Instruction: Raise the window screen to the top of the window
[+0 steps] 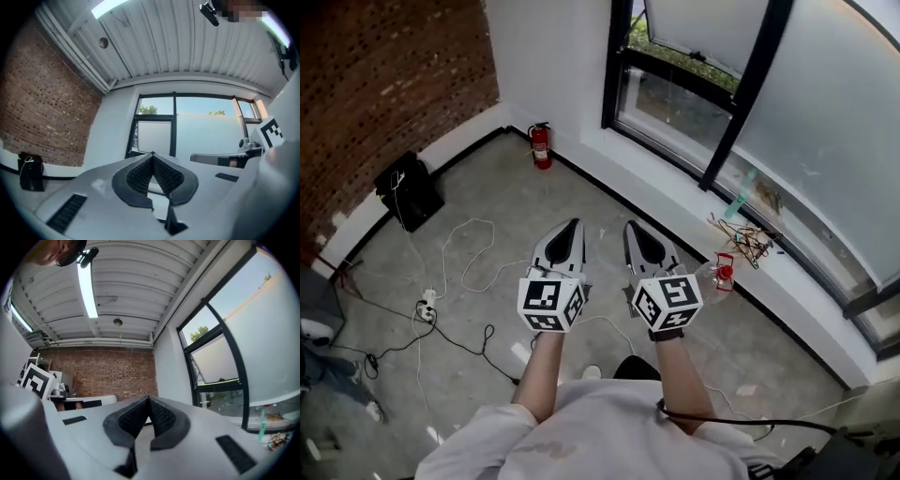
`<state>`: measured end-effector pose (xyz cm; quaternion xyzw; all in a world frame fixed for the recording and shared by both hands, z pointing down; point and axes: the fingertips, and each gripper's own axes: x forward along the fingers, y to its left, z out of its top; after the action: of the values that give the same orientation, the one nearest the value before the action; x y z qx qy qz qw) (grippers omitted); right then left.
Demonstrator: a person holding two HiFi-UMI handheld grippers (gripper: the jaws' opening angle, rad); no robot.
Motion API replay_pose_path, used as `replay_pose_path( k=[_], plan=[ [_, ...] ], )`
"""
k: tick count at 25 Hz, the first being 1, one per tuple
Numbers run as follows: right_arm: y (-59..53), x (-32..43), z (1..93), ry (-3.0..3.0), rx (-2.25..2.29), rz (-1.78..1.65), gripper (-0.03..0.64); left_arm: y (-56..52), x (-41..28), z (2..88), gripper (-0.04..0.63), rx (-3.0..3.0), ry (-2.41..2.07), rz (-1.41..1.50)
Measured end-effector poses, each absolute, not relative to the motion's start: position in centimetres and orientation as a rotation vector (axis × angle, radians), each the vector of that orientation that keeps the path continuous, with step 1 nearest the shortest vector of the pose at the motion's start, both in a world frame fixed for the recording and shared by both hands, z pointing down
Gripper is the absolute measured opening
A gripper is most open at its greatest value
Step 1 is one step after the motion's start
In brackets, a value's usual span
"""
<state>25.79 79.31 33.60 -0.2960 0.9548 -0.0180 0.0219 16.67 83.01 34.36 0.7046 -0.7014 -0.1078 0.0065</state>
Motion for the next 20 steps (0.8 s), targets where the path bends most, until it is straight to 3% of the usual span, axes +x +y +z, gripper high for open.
replay_pose_path(
  k=[10, 20],
  plan=[
    [75.3, 14.2, 37.9, 3.126, -0.559, -0.052, 0.000, 84.0, 6.0, 39.3, -0.008, 1.830, -2.427, -0.370],
    [61.6, 8.0, 36.9, 3.107, -0.408, -0.122, 0.000, 71.9, -0.4, 37.1, -0.008, 1.785, -2.590, -0.244]
  ],
)
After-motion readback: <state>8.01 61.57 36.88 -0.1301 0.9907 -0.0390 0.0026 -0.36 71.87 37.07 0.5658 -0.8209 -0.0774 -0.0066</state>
